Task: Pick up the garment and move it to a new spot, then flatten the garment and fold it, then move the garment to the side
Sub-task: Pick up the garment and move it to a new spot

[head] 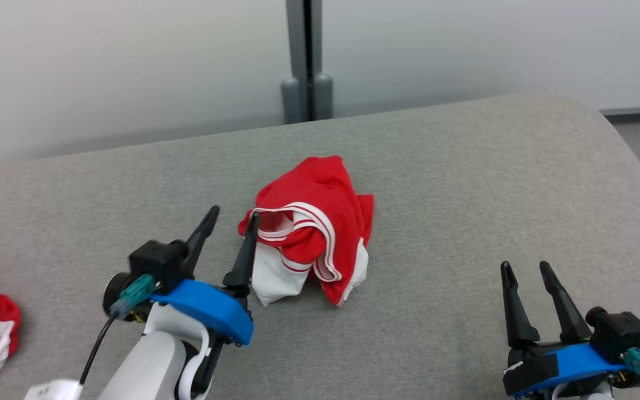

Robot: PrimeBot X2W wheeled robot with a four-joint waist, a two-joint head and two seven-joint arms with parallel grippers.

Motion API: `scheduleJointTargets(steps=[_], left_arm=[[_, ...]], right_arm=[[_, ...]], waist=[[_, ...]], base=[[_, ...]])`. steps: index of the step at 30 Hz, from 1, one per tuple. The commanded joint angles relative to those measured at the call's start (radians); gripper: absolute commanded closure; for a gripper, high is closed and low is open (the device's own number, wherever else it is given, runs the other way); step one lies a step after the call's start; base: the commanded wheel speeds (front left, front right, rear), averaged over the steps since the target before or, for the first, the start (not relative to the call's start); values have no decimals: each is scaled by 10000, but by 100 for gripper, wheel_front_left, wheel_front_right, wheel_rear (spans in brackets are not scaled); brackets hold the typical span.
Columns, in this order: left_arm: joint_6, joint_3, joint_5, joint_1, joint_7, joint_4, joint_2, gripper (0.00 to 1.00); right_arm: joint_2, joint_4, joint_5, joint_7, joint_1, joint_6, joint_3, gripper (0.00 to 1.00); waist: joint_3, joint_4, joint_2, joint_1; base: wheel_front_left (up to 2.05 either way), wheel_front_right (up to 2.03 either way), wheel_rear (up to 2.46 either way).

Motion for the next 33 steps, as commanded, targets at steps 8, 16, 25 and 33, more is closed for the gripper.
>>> scheduleJointTargets(steps=[8,16,25,33], left_arm=[[286,768,-151,1127,-1338,-442,249,0],[500,1703,139,1983,-1575,-492,329,0],[536,2330,721,2606,-1583,-367,313,0],[438,2487,899,2759,-1585,-292,260,0]], right_arm=[[-26,-217,-235,1,322,1,-557,0],[-27,-446,-399,263,448,1,-890,0],[-26,-393,-319,402,591,1,-827,0],[-26,-341,-360,411,647,1,-749,0]], waist=[[-303,861,-1,1],[-405,1237,-1,1],[-517,1266,-1,1],[-538,1253,-1,1]], base=[[0,0,0],[0,0,0],[0,0,0],[0,0,0]])
